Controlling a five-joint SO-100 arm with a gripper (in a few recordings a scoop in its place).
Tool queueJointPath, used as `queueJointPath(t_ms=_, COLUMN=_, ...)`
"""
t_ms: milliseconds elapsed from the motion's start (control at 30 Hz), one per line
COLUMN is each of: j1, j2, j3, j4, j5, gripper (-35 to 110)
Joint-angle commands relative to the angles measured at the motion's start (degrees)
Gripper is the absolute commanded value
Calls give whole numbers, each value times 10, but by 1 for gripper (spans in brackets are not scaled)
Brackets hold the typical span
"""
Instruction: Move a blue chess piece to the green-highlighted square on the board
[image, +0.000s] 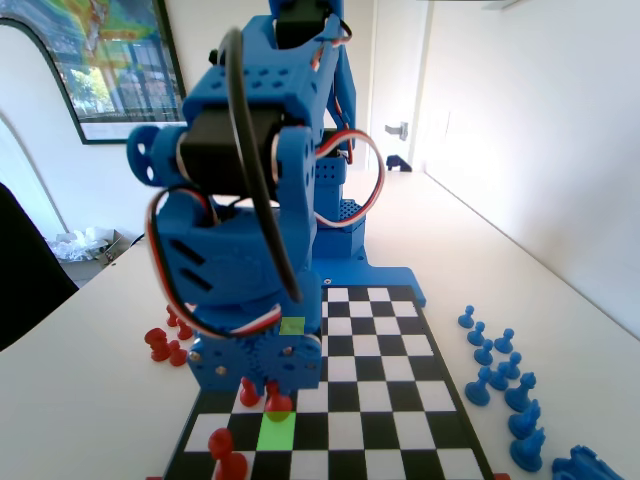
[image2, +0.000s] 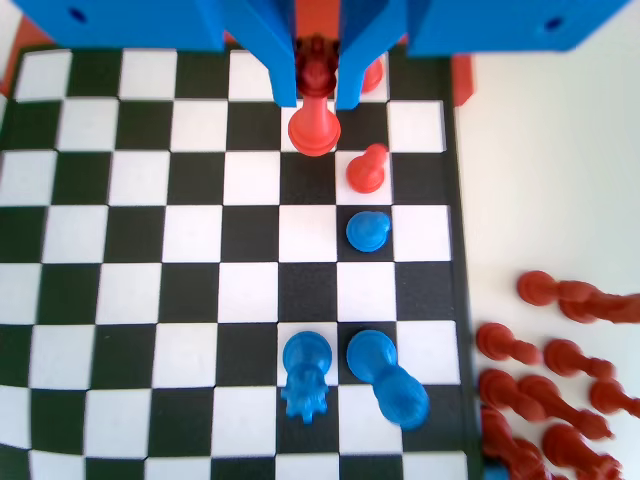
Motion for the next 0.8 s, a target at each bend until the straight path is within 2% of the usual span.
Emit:
queueJointPath(t_ms=0, j1=23, j2=105, j3=-27, j4=27, j5=-1, gripper=1)
queueJointPath(t_ms=167, j1=47, j2=148, j3=-25, j4=54, j5=19, gripper=1)
queueJointPath(t_ms=367, j1=90, j2=195, j3=-43, j4=151, j5=6, gripper=1)
queueJointPath(t_ms=600, j1=183, j2=306, j3=44, j4=265, j5=-111, gripper=1)
queueJointPath(t_ms=767, j1=250, j2=404, j3=166, j4=248, j5=-192, gripper=1)
